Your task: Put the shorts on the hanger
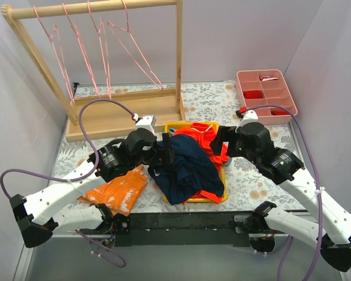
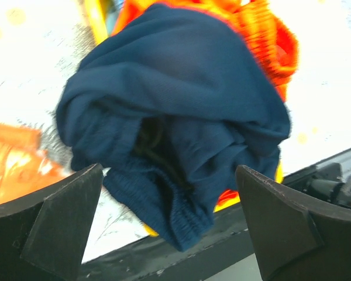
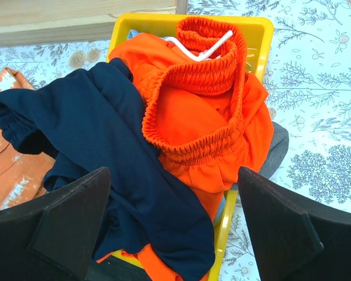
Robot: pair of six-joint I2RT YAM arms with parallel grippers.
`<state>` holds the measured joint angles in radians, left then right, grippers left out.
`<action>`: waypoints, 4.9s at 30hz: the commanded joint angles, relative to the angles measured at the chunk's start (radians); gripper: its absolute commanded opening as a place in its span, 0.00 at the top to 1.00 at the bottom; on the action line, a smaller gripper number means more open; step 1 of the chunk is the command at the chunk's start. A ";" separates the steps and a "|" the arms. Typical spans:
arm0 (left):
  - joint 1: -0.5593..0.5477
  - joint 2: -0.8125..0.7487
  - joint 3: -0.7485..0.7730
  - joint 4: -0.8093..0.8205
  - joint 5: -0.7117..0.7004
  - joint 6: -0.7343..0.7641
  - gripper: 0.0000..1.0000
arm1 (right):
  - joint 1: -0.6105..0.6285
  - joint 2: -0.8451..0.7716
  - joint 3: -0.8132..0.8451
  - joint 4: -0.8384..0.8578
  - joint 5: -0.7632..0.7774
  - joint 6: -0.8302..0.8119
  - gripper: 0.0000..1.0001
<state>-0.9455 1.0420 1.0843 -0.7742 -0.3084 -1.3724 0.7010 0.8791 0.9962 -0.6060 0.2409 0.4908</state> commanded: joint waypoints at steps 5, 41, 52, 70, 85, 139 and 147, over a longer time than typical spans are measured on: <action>-0.047 0.171 0.132 0.116 0.002 0.029 0.08 | 0.003 -0.028 -0.050 0.023 0.008 0.005 0.03; -0.099 0.154 1.037 -0.033 -0.541 0.355 1.00 | 0.063 0.076 0.058 0.063 -0.124 -0.040 0.05; -0.099 0.127 1.016 0.035 -0.597 0.417 1.00 | 0.368 0.458 0.145 0.334 -0.060 0.014 0.05; -0.099 0.095 0.953 0.023 -0.577 0.392 1.00 | 0.492 0.945 0.314 0.454 -0.172 0.020 0.06; -0.099 0.061 0.835 0.047 -0.551 0.371 1.00 | 0.491 0.493 -0.237 0.217 0.090 0.274 0.05; -0.099 0.084 0.826 0.055 -0.537 0.406 1.00 | 0.209 0.623 -0.204 0.512 -0.026 0.049 0.06; -0.099 0.090 0.775 0.046 -0.511 0.388 1.00 | 0.209 0.383 -0.314 0.272 0.089 0.202 0.05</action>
<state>-1.0431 1.1481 1.8755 -0.7719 -0.8471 -0.9718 0.9131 1.3220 0.7238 -0.0666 0.2237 0.5804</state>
